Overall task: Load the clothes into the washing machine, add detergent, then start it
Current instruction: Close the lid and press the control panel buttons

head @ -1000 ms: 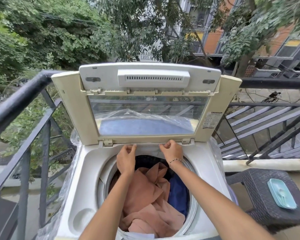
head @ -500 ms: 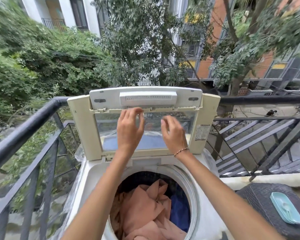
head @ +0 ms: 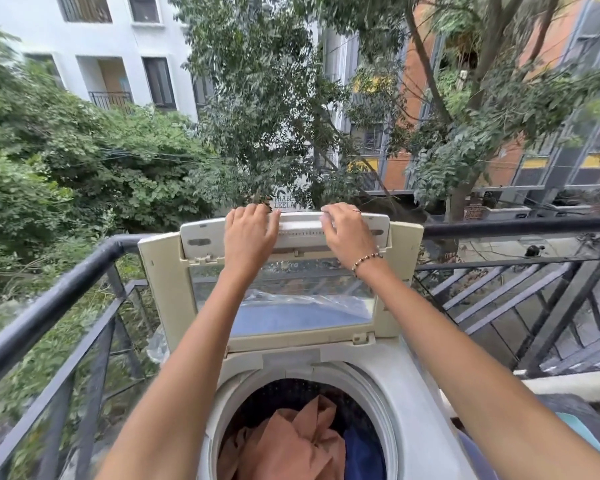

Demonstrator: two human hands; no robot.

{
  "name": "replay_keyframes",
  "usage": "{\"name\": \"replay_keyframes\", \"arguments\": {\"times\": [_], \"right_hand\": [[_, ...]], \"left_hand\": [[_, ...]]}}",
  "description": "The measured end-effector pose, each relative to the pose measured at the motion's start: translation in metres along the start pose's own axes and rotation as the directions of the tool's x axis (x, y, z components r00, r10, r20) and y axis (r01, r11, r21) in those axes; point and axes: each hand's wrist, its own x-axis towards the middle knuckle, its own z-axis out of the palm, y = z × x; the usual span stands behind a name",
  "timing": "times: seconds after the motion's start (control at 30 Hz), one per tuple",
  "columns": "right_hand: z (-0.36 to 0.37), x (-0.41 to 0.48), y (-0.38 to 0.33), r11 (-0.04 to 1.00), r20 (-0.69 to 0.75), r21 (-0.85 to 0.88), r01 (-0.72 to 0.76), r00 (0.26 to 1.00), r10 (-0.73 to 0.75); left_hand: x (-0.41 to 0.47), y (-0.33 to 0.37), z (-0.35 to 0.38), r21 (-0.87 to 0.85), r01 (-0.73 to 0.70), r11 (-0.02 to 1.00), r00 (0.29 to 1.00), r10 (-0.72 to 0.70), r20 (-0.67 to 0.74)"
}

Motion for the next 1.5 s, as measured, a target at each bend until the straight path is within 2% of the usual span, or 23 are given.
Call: {"name": "replay_keyframes", "arguments": {"times": [0.13,0.3,0.43,0.57,0.63,0.77,0.9,0.97,1.13,1.3,1.5], "right_hand": [[-0.014,0.001,0.003,1.0,0.1,0.006,-0.007,0.995,0.007],[-0.039,-0.01,0.002,0.999,0.316,-0.043,0.008,0.949,0.006],[-0.065,-0.032,-0.007,0.998,0.515,-0.053,0.039,0.857,-0.006],[-0.093,-0.069,-0.011,0.999,0.666,0.031,0.044,0.744,-0.054],[-0.099,-0.095,-0.012,0.996,0.724,0.092,0.018,0.685,-0.079],[-0.099,-0.168,-0.011,0.979,0.772,0.202,-0.014,0.618,-0.151],[-0.08,-0.239,-0.01,0.982,0.818,0.177,0.072,0.543,-0.187],[-0.07,-0.266,-0.011,0.985,0.825,0.141,0.1,0.538,-0.173],[-0.056,-0.304,-0.014,0.993,0.813,0.083,0.084,0.57,-0.116],[-0.045,-0.319,-0.016,0.998,0.874,0.025,0.059,0.483,-0.05],[-0.034,-0.326,-0.013,1.0,0.892,-0.006,-0.027,0.452,0.017]], "left_hand": [[-0.01,0.002,-0.01,0.011,-0.018,1.0,0.998,0.018,-0.063],[-0.025,-0.003,-0.031,0.057,-0.135,0.989,0.991,0.135,0.002],[-0.043,-0.001,-0.055,0.035,-0.126,0.991,0.978,0.118,0.171],[-0.084,0.006,-0.077,0.038,-0.116,0.993,0.92,0.093,0.381],[-0.12,0.011,-0.085,-0.006,-0.102,0.995,0.905,0.095,0.414],[-0.21,0.019,-0.089,-0.147,0.019,0.989,0.905,0.045,0.422],[-0.289,0.017,-0.067,-0.192,0.127,0.973,0.859,-0.012,0.512],[-0.315,0.017,-0.052,-0.189,0.153,0.97,0.832,-0.024,0.555],[-0.338,0.015,-0.033,-0.187,0.186,0.965,0.799,-0.038,0.6],[-0.351,0.012,-0.025,-0.104,0.221,0.97,0.73,-0.094,0.677],[-0.344,0.008,-0.021,-0.015,0.267,0.964,0.608,-0.157,0.778]]}}
